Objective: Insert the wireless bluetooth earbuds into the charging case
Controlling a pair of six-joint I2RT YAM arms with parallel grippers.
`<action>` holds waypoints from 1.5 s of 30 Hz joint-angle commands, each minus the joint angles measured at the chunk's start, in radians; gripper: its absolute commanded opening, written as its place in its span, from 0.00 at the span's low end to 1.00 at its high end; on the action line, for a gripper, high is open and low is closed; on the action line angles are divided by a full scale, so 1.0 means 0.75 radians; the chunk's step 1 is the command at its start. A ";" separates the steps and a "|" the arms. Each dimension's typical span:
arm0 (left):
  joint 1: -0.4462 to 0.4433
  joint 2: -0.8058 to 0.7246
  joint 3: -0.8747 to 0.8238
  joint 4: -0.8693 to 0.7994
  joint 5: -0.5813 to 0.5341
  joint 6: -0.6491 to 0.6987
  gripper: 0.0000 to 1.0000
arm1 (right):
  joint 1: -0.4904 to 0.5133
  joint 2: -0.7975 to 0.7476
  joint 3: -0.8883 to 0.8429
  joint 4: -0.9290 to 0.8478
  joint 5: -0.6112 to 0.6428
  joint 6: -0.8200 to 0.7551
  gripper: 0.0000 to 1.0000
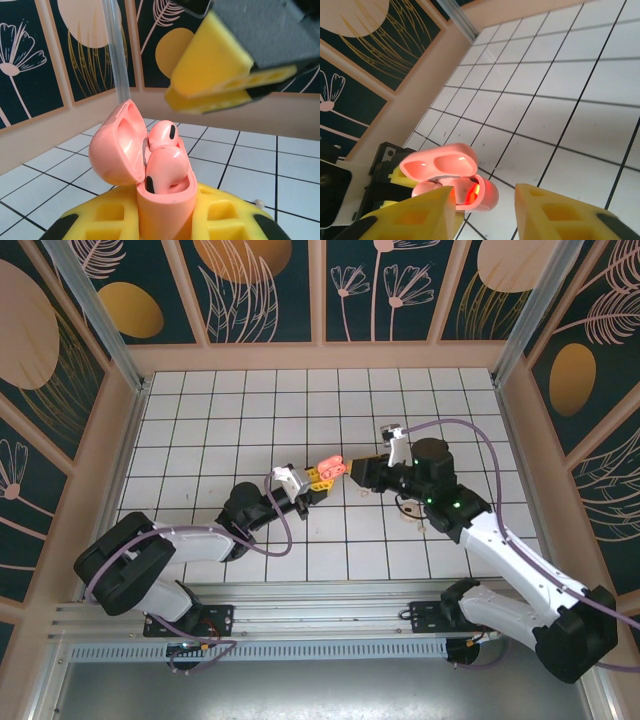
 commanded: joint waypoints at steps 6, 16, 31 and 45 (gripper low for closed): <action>-0.006 -0.081 0.036 -0.169 0.065 0.102 0.07 | -0.017 -0.052 0.106 -0.131 -0.042 -0.479 0.46; -0.007 -0.091 0.054 -0.239 0.096 0.159 0.07 | -0.016 -0.026 0.222 -0.395 -0.135 -1.027 0.55; -0.006 -0.142 0.052 -0.380 0.089 0.251 0.07 | -0.015 0.029 0.308 -0.620 -0.203 -1.549 0.64; -0.006 -0.163 0.064 -0.440 0.089 0.298 0.07 | 0.050 0.095 0.374 -0.711 -0.125 -1.786 0.82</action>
